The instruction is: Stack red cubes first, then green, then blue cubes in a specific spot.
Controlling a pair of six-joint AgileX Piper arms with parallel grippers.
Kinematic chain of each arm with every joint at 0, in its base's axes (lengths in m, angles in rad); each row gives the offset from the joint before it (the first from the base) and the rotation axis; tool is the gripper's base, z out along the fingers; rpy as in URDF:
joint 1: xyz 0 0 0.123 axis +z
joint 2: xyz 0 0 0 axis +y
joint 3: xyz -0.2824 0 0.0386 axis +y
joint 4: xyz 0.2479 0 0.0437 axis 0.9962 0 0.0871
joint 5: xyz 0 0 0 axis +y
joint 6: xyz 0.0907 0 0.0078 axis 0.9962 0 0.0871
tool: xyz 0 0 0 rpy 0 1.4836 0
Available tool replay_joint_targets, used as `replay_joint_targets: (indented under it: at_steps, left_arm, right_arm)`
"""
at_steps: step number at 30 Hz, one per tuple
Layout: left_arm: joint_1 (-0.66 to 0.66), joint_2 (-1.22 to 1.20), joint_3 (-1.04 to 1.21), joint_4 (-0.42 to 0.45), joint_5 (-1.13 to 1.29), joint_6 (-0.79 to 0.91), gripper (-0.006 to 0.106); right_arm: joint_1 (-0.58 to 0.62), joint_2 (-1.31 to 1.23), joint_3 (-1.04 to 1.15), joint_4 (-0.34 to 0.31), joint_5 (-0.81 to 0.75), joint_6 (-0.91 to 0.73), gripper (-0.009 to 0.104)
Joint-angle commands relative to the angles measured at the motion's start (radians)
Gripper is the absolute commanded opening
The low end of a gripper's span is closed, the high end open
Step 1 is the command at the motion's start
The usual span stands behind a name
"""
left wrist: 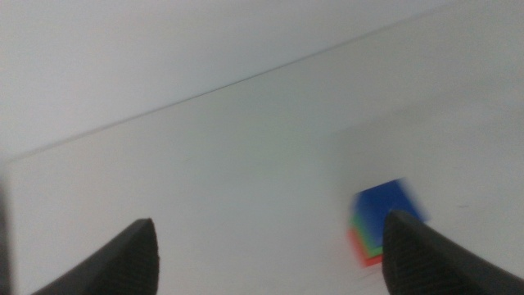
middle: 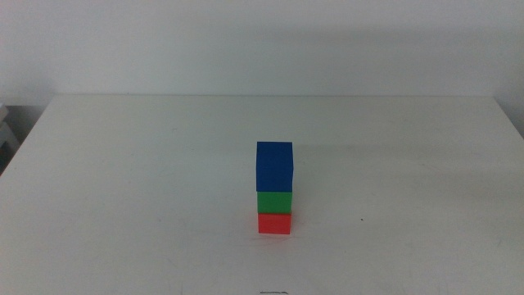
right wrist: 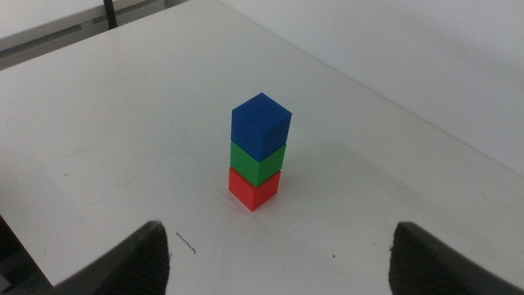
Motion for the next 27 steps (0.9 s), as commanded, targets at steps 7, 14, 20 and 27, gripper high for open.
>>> replay_joint_targets:
  at_steps: [7,14,20,27]
  left_arm:
    - [0.362,-0.281,0.258,-0.175,-0.1,0.121,0.094]
    - [0.476,-0.429,0.407,-0.22,-0.196,0.119,0.094]
    - [0.476,-0.474,0.413,-0.22,-0.195,0.118,0.094]
    - [0.476,-0.487,0.43,-0.189,-0.191,0.118,0.094]
  right_arm:
    - [-0.006,0.004,-0.023,-0.012,-0.071,-0.011,0.094]
    - [-0.006,0.004,-0.023,-0.012,-0.071,-0.011,0.094]
    - [-0.006,0.004,-0.023,-0.012,-0.071,-0.011,0.094]
    - [-0.006,0.004,-0.023,-0.012,-0.071,-0.011,0.094]
